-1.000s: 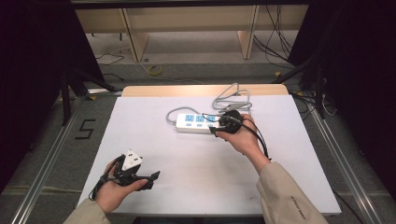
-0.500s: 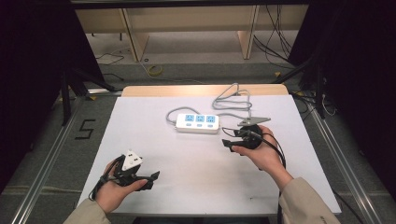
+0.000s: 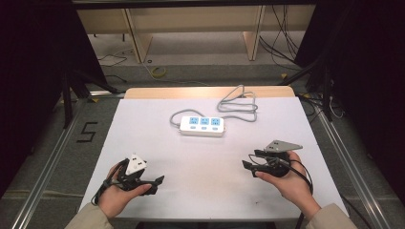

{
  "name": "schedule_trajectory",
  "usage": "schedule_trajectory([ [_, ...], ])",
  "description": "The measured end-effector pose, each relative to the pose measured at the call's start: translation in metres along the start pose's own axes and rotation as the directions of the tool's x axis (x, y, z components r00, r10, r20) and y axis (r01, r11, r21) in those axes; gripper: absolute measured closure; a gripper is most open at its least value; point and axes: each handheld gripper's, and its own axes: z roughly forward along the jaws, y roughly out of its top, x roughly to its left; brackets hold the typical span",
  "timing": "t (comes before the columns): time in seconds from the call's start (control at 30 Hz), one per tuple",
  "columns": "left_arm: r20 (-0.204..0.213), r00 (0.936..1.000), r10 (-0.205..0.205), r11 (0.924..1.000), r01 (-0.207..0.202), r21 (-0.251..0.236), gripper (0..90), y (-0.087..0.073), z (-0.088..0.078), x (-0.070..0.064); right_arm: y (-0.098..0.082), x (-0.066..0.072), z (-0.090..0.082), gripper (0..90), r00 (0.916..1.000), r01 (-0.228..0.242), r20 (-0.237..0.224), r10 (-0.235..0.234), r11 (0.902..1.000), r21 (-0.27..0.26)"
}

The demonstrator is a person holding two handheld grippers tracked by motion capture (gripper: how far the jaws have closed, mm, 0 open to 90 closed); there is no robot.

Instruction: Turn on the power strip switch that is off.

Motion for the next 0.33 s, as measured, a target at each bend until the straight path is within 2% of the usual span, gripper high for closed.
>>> schedule_trajectory([
  [0.33, 0.005, 1.0000, 0.002, 1.0000, -0.002, -0.005, 17.0, 0.001, 0.000, -0.001, -0.011, -0.001, -0.015, 31.6, 0.9994, -0.028, 0.019, 0.029, 0.9993, -0.024],
])
